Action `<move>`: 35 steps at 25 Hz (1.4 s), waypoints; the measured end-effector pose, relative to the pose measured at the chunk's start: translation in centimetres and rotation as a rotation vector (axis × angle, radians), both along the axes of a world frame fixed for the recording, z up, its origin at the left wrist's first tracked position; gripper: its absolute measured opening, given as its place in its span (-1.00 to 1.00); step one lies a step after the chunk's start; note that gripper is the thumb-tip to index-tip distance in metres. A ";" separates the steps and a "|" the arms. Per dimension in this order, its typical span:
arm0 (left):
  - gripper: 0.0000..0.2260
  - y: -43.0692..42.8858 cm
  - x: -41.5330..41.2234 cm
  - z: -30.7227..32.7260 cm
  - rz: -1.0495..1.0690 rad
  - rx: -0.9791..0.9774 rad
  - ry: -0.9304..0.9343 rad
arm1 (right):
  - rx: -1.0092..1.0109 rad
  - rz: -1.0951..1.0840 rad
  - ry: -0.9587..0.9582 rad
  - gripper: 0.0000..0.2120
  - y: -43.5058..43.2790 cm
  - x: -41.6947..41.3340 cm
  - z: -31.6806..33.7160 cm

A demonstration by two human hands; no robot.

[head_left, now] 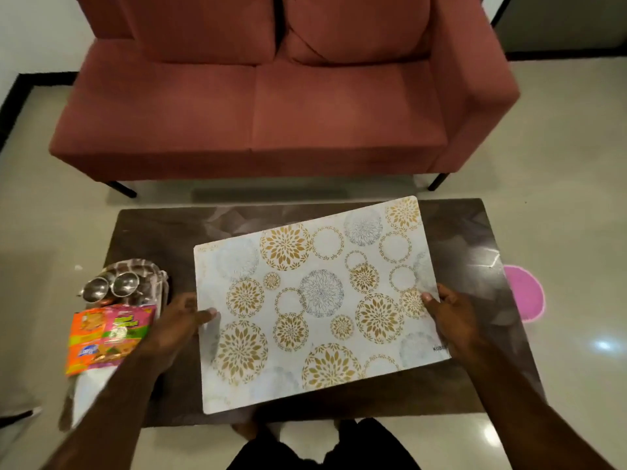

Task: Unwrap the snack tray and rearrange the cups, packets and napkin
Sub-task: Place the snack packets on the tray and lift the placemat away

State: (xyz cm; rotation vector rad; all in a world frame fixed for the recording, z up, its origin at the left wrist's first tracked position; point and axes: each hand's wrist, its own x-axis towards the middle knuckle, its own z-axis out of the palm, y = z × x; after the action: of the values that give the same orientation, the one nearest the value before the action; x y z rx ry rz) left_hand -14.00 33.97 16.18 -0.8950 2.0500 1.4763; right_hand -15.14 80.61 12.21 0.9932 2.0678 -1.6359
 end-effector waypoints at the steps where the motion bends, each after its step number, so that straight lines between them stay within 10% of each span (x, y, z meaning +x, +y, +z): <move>1: -0.68 2.4 0.0 -1.0 0.019 0.015 -0.002 | 0.013 -0.006 -0.025 -0.81 1.6 0.2 -0.9; 24: -0.42 14.4 -12.9 -23.9 -0.091 -0.243 0.042 | 0.191 0.001 -0.144 -0.71 10.2 -10.7 -20.7; 29: -0.38 15.7 -13.2 -24.9 -0.348 -0.462 -0.013 | 0.411 0.023 -0.060 -0.57 11.3 -10.3 -21.3; 32: -0.17 16.5 -12.0 -24.1 -0.675 -0.892 0.033 | 0.852 0.344 0.045 -0.28 11.2 -9.3 -20.6; 35: -0.07 17.9 -10.5 -24.6 -0.965 -0.886 0.137 | 0.830 0.663 0.090 -0.12 8.5 -8.6 -19.8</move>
State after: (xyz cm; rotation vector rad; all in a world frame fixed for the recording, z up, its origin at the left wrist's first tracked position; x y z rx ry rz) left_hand -24.47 51.91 -8.44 0.0458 2.6543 0.0971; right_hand -23.71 89.09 -7.55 0.3150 2.7770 -0.4912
